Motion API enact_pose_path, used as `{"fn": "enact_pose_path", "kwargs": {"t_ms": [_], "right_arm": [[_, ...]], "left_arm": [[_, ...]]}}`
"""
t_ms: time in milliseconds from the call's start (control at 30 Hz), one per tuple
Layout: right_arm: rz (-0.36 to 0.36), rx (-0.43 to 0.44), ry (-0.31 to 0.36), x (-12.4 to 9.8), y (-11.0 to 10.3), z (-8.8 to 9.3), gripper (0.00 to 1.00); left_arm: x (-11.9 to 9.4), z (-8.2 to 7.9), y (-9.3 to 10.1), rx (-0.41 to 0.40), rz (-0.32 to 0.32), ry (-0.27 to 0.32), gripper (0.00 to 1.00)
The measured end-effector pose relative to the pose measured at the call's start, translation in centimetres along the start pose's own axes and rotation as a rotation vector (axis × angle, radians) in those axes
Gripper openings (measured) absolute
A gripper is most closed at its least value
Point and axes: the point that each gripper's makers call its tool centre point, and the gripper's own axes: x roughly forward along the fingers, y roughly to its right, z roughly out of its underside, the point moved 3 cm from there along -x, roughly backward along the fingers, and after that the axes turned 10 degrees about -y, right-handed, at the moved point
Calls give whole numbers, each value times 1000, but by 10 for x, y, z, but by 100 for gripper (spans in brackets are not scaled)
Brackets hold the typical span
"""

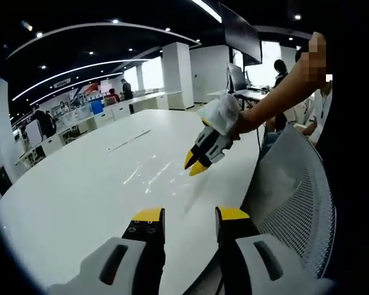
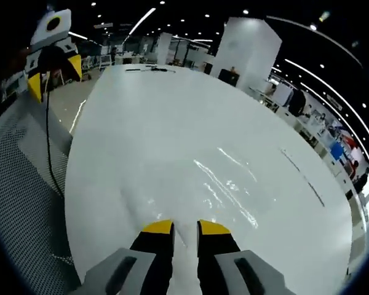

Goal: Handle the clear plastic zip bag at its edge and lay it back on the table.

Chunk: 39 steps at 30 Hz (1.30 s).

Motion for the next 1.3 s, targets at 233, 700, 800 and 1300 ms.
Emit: {"fn": "enact_pose_path", "kwargs": {"t_ms": [233, 700, 800, 1300], "right_arm": [[24, 92, 77, -22, 0, -9, 23], [76, 219, 139, -74, 3, 0, 49], [100, 242, 144, -84, 6, 7, 53], [209, 269, 126, -131, -3, 58, 74]], "left_arm": [[0, -1, 1, 11, -12, 6, 31], [9, -11, -1, 12, 9, 10, 36], [9, -12, -2, 7, 8, 11, 39], [11, -3, -9, -43, -20, 2, 53]]}}
